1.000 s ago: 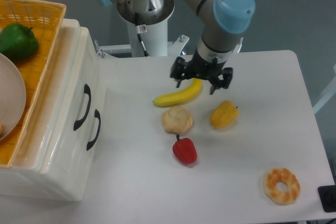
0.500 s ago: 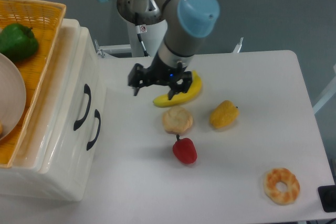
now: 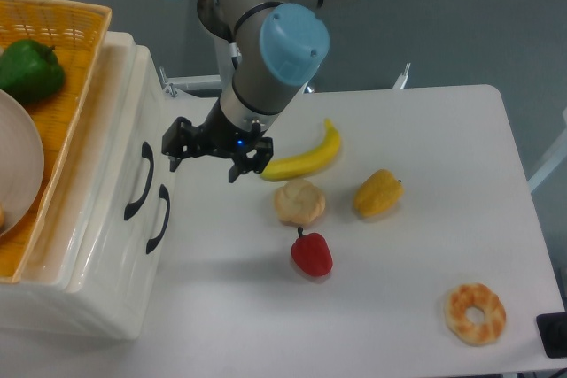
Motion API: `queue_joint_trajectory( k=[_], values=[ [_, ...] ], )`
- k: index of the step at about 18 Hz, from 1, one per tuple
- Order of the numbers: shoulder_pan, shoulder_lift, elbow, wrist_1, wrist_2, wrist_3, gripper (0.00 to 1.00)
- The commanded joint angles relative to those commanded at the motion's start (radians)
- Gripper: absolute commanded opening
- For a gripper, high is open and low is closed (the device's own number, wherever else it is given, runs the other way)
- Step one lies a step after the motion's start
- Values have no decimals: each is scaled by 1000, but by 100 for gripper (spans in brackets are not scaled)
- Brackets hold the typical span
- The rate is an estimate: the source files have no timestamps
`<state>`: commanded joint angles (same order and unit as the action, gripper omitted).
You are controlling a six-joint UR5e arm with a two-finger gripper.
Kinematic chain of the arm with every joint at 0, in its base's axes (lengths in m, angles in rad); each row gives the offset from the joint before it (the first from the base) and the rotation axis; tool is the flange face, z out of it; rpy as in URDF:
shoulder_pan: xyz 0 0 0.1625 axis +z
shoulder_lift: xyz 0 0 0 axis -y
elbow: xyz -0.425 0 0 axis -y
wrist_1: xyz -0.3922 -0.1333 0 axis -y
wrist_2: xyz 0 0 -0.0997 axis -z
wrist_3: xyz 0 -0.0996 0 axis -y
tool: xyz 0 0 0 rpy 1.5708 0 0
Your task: Slide the top white drawer open
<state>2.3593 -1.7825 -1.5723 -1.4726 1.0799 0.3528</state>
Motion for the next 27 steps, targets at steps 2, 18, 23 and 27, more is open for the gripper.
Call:
queue_joint_trajectory(
  k=[2, 18, 23, 27],
  values=[
    [-18, -8, -3, -2, 0, -3, 100],
    [-52, -35, -11, 0, 3, -2, 100],
    [-52, -43, -12, 0, 6, -2, 100],
    [-52, -51, -12, 0, 11, -2, 100]
  ],
)
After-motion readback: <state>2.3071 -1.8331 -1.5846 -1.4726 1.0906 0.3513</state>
